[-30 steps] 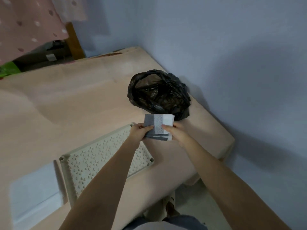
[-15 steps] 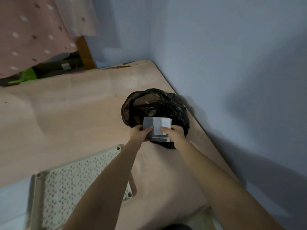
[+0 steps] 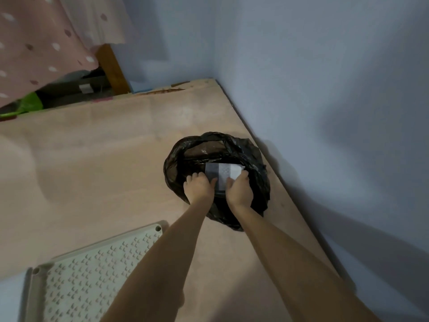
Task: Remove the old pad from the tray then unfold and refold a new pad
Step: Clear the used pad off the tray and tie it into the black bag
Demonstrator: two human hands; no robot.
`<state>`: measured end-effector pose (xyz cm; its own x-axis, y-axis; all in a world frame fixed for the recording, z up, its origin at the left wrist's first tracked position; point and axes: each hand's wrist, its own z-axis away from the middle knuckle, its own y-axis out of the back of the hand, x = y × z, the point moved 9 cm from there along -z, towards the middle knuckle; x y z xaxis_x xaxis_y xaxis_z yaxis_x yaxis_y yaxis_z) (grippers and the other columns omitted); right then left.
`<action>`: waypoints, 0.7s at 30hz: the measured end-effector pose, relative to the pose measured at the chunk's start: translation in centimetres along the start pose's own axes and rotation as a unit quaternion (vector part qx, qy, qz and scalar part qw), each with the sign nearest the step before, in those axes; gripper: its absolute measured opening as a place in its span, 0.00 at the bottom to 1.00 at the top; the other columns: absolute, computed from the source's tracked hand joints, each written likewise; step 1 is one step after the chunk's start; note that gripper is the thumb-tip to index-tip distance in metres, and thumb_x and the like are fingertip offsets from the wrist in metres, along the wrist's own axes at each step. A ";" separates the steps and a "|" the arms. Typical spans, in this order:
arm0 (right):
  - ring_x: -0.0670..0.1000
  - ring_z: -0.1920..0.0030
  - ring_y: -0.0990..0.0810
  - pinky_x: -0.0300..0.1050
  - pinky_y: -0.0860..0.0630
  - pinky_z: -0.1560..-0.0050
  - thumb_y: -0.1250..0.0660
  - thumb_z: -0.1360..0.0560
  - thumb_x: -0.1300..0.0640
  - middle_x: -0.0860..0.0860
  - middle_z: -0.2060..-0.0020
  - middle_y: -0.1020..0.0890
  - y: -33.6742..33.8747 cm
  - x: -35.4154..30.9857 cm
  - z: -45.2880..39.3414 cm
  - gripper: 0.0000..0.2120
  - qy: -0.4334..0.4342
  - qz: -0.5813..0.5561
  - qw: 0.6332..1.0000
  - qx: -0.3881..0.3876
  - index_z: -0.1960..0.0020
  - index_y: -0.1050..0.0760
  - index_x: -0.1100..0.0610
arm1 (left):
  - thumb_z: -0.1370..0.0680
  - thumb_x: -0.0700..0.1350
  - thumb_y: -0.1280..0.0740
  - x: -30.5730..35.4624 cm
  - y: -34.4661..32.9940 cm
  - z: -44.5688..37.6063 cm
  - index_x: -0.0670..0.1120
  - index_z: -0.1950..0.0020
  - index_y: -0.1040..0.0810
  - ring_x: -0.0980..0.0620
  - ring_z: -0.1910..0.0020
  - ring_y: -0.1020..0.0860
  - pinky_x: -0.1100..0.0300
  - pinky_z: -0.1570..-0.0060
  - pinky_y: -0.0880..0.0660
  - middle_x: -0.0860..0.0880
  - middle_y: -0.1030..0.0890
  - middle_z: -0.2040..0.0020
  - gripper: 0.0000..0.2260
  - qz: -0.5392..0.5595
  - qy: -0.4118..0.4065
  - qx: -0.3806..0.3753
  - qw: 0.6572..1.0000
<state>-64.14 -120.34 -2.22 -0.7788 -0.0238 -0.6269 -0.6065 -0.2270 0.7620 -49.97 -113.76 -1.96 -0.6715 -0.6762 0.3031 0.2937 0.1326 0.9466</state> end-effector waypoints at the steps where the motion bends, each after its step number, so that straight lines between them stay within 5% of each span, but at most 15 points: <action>1: 0.62 0.46 0.22 0.51 0.26 0.53 0.43 0.20 0.52 0.60 0.41 0.25 -0.4 -0.2 0.0 0.22 0.007 0.020 1.000 0.000 0.31 0.40 0.63 | 0.21 0.58 0.43 0.1 -0.4 -0.3 0.42 0.42 0.25 0.43 0.42 0.28 0.51 0.44 0.32 0.44 0.23 0.44 0.21 -0.004 0.000 -0.003 1.000; 11: 0.55 0.43 0.25 0.48 0.25 0.53 0.45 0.20 0.54 0.57 0.40 0.27 -2.6 0.0 -0.7 0.18 0.047 0.249 0.967 -0.003 0.33 0.38 0.62 | 0.21 0.57 0.40 -0.5 -2.5 -2.0 0.42 0.39 0.28 0.42 0.39 0.29 0.51 0.40 0.34 0.42 0.25 0.41 0.21 -0.042 -0.018 -0.018 0.999; 16: 0.55 0.46 0.25 0.46 0.25 0.58 0.42 0.21 0.54 0.59 0.40 0.29 -3.8 0.1 0.1 0.15 0.059 0.315 0.947 -0.019 0.39 0.32 0.63 | 0.22 0.57 0.39 -0.9 -3.6 -1.7 0.41 0.35 0.33 0.42 0.36 0.32 0.51 0.38 0.34 0.41 0.29 0.36 0.24 -0.051 -0.020 -0.092 0.994; 21: 0.58 0.57 0.20 0.47 0.24 0.61 0.27 0.34 0.60 0.60 0.53 0.21 -0.8 -3.6 1.8 0.13 0.240 0.299 0.920 0.087 0.52 0.22 0.63 | 0.22 0.49 0.39 -1.2 2.2 -1.9 0.40 0.42 0.28 0.40 0.43 0.28 0.49 0.46 0.32 0.41 0.25 0.44 0.14 -0.048 -0.104 0.050 0.992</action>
<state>-61.19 -118.28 -0.29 -0.8460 -0.5303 -0.0557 -0.1423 0.1239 0.9820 -47.18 -114.01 -0.43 -0.8218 -0.5264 0.2180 0.1607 0.1529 0.9751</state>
